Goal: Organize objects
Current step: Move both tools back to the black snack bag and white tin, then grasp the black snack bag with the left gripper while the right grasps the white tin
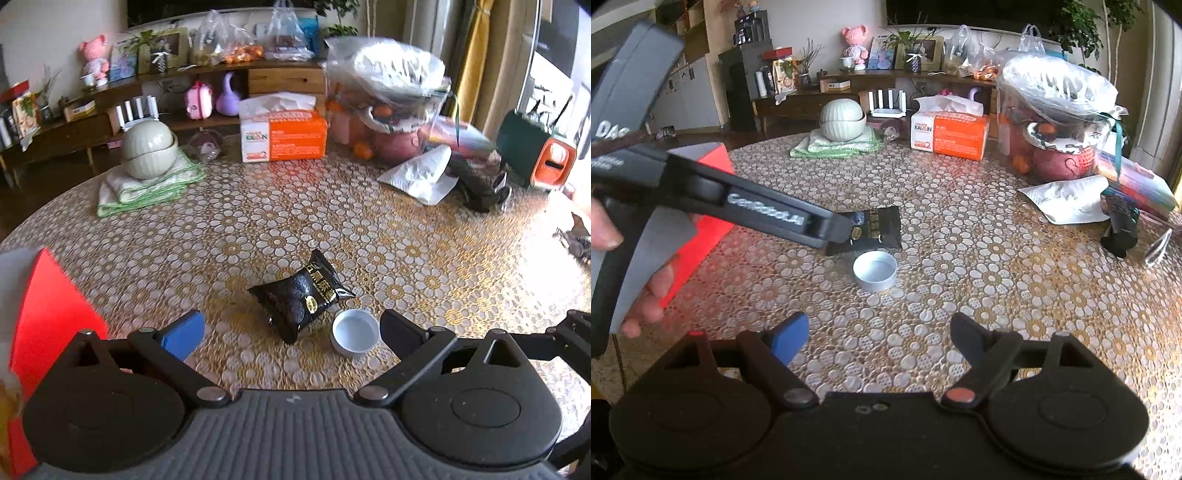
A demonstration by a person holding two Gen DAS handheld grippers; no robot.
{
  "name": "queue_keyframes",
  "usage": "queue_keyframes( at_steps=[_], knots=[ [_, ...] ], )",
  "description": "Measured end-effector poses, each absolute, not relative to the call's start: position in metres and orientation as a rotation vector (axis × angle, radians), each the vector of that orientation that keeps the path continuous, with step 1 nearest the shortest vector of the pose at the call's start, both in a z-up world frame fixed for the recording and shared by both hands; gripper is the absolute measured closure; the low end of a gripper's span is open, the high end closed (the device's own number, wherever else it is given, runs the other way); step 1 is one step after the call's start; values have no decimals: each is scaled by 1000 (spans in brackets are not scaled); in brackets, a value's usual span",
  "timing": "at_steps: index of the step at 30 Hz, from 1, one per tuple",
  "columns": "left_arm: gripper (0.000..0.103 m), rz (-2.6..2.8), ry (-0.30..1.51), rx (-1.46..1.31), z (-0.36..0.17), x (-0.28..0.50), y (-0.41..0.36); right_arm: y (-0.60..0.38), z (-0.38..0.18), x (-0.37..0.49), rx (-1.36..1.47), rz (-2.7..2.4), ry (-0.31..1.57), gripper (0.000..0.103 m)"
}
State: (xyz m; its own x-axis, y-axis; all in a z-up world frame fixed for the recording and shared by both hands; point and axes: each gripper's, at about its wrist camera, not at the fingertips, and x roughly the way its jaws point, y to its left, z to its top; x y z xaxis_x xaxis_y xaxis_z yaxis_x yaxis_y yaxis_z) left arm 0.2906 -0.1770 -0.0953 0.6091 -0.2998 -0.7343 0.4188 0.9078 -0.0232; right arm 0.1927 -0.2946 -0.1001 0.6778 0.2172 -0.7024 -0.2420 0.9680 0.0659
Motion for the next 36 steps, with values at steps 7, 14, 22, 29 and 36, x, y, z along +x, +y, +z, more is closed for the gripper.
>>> queue_keyframes(
  at_steps=[7, 14, 22, 29, 36],
  knots=[
    [1, -426, 846, 260, -117, 317, -190, -295, -110, 210, -48, 268, 788, 19],
    [1, -423, 867, 264, -131, 336, -193, -288, -118, 231, -65, 266, 785, 19],
    [1, -424, 879, 248, -142, 348, -196, -281, -131, 249, -93, 258, 797, 21],
    [1, -421, 874, 231, -146, 358, -198, -275, -140, 266, -114, 231, 784, 21],
    [1, -434, 859, 219, -148, 359, -196, -273, -144, 273, -115, 217, 766, 23]
  ],
)
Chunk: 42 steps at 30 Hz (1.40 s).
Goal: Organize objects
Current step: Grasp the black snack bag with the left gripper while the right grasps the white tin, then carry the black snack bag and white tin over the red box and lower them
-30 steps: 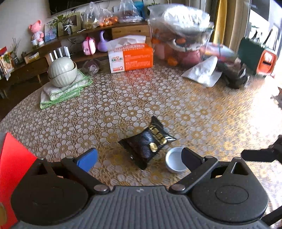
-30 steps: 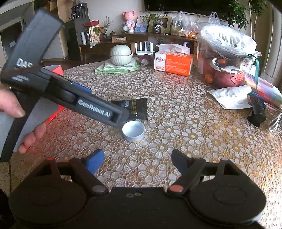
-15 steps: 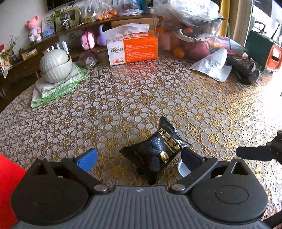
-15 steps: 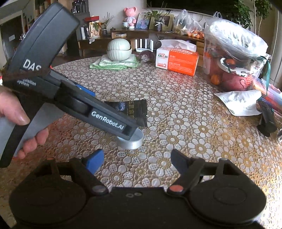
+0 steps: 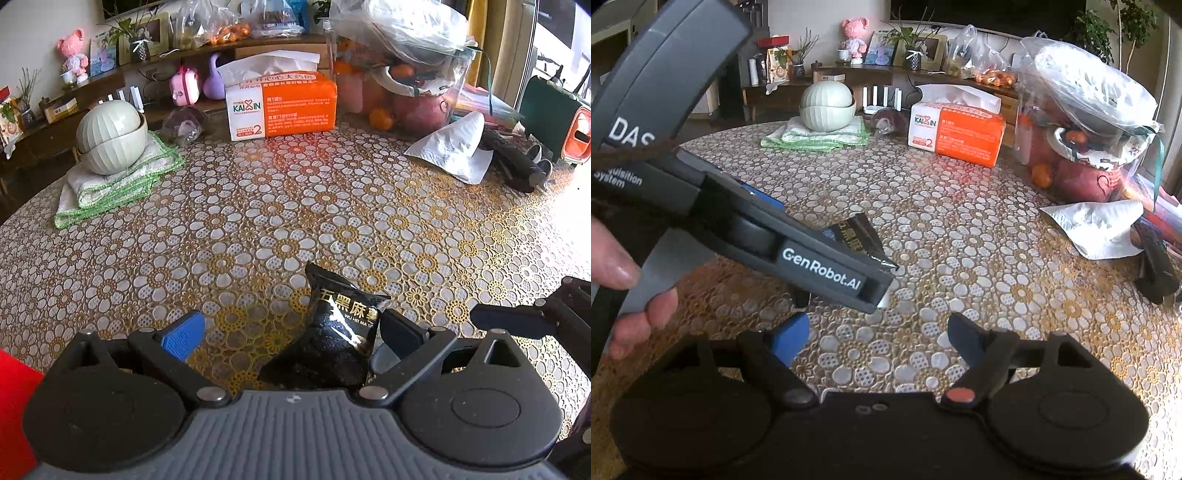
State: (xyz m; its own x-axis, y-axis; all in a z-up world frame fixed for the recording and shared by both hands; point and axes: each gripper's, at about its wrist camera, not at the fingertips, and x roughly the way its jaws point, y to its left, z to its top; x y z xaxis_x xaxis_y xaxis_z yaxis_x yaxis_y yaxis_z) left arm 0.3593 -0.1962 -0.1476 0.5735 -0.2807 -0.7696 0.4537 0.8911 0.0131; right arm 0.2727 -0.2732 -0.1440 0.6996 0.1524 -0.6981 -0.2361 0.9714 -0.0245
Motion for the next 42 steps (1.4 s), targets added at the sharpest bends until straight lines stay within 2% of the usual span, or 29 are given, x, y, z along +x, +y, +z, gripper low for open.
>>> queue_keyframes(
  at_steps=[2, 4, 5, 7, 11, 15, 27, 42],
  knots=[
    [1, -433, 857, 215, -148, 359, -196, -272, -144, 274, -125, 217, 757, 26],
    [3, -440, 853, 212, -147, 358, -195, -270, -145, 277, -138, 218, 753, 33],
    [8, -444, 853, 210, -147, 358, -195, -269, -146, 279, -142, 218, 758, 40],
    [15, -458, 856, 196, -146, 358, -195, -269, -146, 281, -132, 227, 756, 44],
    [50, -482, 869, 182, -145, 356, -197, -268, -146, 283, -117, 250, 757, 64],
    [66, -468, 864, 181, -144, 354, -195, -267, -146, 282, -118, 251, 755, 66],
    [70, -443, 853, 145, -122, 327, -184, -280, -132, 263, -63, 219, 760, 65],
    [70, -500, 798, 86, -65, 245, -156, -283, -67, 191, -4, 223, 706, 65]
  ],
)
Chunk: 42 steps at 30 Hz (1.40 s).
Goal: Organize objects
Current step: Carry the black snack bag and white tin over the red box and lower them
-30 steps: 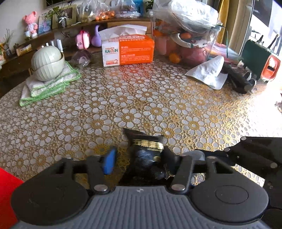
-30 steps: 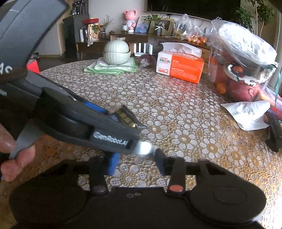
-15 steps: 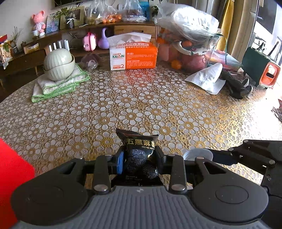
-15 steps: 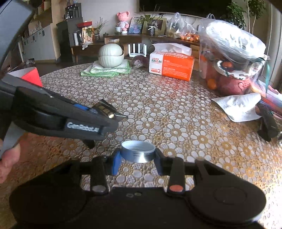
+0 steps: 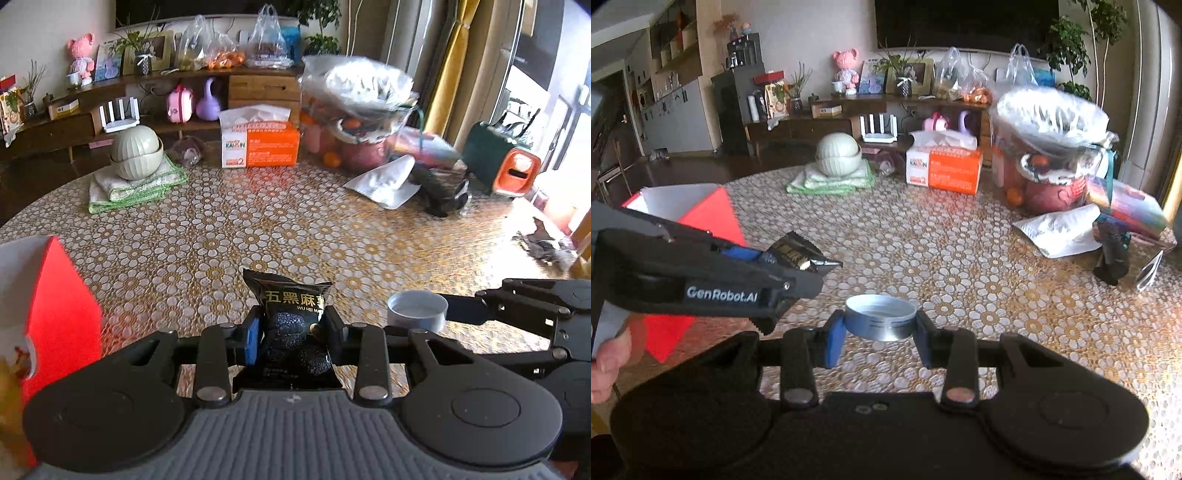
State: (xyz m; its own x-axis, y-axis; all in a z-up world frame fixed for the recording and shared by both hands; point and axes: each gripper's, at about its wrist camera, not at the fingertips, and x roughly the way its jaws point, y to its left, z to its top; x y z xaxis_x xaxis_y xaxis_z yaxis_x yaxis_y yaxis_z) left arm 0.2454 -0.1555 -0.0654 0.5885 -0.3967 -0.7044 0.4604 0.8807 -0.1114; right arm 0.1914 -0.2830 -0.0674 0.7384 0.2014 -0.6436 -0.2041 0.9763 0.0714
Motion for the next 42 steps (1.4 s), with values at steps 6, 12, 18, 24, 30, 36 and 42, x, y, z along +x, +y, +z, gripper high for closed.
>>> queue_keyframes(
  at_steps=[6, 12, 18, 24, 30, 36, 42],
  knots=[
    [70, -493, 781, 56, -47, 213, -129, -263, -43, 162, -22, 250, 673, 65],
    [70, -464, 766, 14, -32, 190, -94, -235, -22, 141, -54, 288, 639, 65],
    [70, -438, 754, -11, -21, 172, -56, -201, -9, 128, -90, 331, 620, 65],
    [70, -403, 744, -35, -15, 160, -16, -168, -2, 122, -111, 368, 613, 65],
    [70, -360, 743, -49, -14, 154, 27, -134, 1, 125, -139, 408, 612, 65],
    [70, -310, 738, -50, -12, 154, 68, -99, 1, 137, -172, 438, 619, 65],
    [70, -246, 743, -37, -14, 167, 105, -70, -3, 155, -200, 463, 627, 65]
  ],
)
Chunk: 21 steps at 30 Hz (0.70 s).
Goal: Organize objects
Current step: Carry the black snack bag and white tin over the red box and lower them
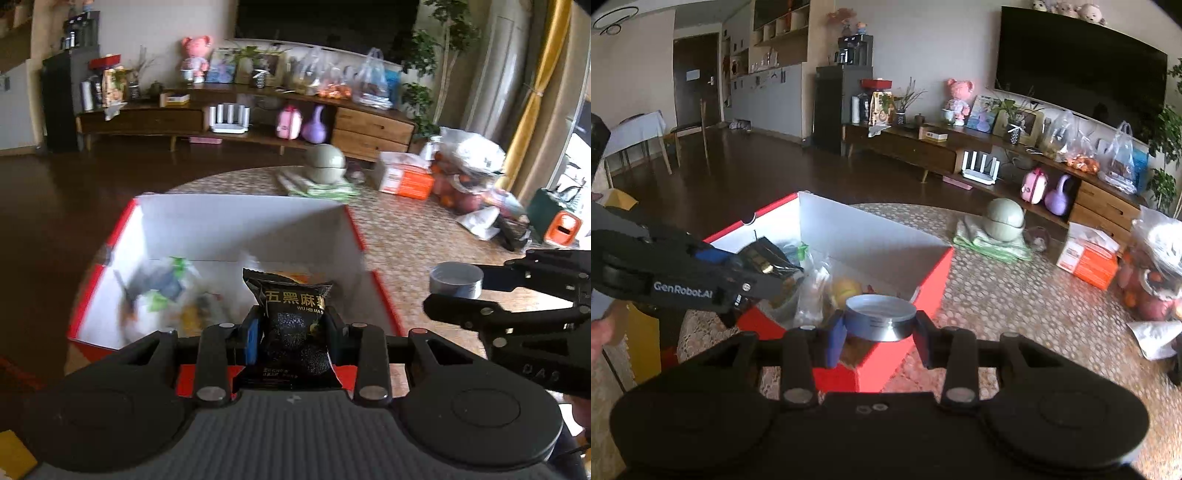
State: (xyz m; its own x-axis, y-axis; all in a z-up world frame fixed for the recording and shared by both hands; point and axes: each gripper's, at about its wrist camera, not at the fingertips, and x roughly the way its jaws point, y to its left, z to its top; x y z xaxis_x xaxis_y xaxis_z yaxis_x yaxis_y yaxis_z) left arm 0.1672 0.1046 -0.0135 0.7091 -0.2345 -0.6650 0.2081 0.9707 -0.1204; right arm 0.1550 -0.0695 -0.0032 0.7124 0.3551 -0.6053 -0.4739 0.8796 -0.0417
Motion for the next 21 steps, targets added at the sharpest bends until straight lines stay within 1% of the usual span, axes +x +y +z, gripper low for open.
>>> queue_keyframes(
  at_steps=[10, 21],
  knots=[
    [69, -136, 761, -29, -31, 211, 151, -33, -27, 199, -231, 469, 684, 65],
    [69, -131, 824, 27, -62, 254, 148, -4, -45, 251, -251, 437, 719, 65]
  ],
)
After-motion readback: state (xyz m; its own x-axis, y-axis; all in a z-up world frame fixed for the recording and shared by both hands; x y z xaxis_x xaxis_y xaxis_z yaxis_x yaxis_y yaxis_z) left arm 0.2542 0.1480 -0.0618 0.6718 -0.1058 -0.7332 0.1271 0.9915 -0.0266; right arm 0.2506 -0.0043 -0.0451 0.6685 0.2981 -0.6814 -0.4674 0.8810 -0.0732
